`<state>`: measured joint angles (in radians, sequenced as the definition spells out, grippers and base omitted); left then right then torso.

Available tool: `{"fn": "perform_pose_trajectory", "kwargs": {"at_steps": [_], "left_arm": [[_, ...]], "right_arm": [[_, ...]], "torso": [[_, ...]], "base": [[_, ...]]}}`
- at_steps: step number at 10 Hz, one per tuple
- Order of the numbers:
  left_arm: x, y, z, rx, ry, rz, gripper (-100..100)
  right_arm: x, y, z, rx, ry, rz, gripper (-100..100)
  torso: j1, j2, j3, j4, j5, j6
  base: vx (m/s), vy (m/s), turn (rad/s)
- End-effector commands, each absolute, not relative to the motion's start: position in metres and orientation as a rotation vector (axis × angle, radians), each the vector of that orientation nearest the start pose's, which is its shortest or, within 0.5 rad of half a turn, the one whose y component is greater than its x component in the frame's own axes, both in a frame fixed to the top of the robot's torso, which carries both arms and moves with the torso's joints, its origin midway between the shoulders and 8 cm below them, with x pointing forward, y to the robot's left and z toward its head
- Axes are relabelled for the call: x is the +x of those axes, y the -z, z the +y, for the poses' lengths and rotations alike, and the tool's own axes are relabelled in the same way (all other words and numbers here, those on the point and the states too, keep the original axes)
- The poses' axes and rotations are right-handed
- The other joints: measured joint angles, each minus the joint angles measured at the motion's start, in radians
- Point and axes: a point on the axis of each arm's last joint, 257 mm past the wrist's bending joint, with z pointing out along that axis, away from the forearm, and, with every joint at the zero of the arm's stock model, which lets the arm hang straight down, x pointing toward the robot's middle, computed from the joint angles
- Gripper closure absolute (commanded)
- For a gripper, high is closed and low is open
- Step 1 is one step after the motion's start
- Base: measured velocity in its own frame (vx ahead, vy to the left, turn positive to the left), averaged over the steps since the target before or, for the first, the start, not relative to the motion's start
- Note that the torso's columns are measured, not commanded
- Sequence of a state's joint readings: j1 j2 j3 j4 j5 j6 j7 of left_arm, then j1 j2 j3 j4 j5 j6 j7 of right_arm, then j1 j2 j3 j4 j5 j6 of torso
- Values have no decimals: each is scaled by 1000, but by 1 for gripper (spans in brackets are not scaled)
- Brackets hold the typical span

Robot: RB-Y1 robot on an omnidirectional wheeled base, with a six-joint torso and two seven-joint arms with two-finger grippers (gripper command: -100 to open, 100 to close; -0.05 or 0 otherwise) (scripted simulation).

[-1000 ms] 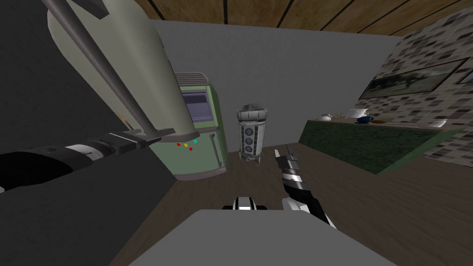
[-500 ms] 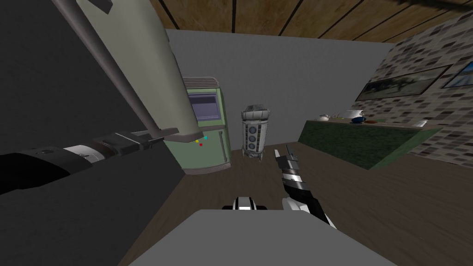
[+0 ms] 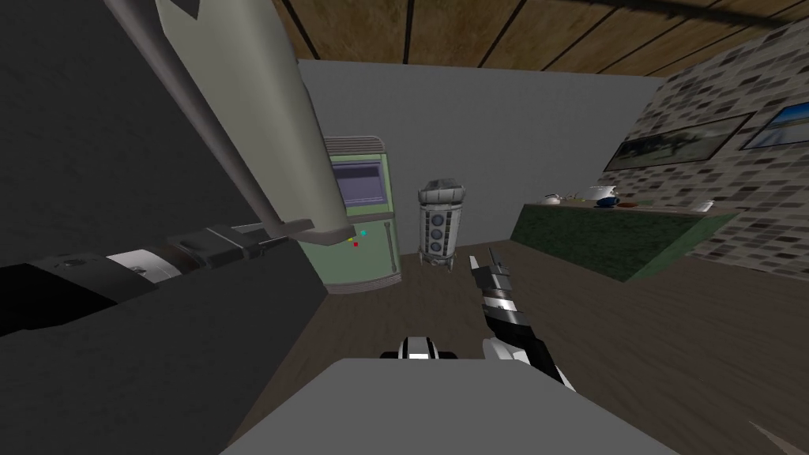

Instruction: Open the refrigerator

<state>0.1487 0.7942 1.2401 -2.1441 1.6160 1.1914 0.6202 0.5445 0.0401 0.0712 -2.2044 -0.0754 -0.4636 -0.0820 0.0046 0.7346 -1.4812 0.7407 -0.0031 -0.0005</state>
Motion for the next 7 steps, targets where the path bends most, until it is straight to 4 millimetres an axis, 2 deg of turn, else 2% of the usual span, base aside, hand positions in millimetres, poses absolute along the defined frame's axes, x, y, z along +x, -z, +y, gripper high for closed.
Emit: {"fn": "perform_pose_trajectory", "kwargs": {"at_steps": [1,2,3,4,5,6,7], "left_arm": [[322,-143,456,-1775,1976,847,100],[322,-143,456,-1775,1976,847,100],[318,-144,444,-1770,1998,882,100],[318,-144,444,-1770,1998,882,100],[314,-145,432,-1764,2018,918,100],[314,-145,432,-1764,2018,918,100],[309,-145,420,-1758,2036,954,100]], "right_arm": [[360,32,-275,903,-1438,604,0],[360,32,-275,903,-1438,604,0],[360,32,-275,903,-1438,604,0],[360,32,-275,903,-1438,604,0],[360,32,-275,903,-1438,604,0],[360,32,-275,903,-1438,604,0],[360,32,-275,903,-1438,604,0]], "torso": [[2,0,0,0,1,0],[1,2,1,0,1,0],[0,0,0,-1,1,0],[-2,-1,-1,-1,0,1],[-4,-3,-2,-1,-1,1],[-3,-1,-1,-1,-1,2],[-4,-3,-2,-1,-1,2]], "base": [[-168,264,-18],[-145,231,-13],[-145,230,-4],[-120,199,-6],[-136,217,-6],[-96,201,-7],[-133,221,-7]]}}
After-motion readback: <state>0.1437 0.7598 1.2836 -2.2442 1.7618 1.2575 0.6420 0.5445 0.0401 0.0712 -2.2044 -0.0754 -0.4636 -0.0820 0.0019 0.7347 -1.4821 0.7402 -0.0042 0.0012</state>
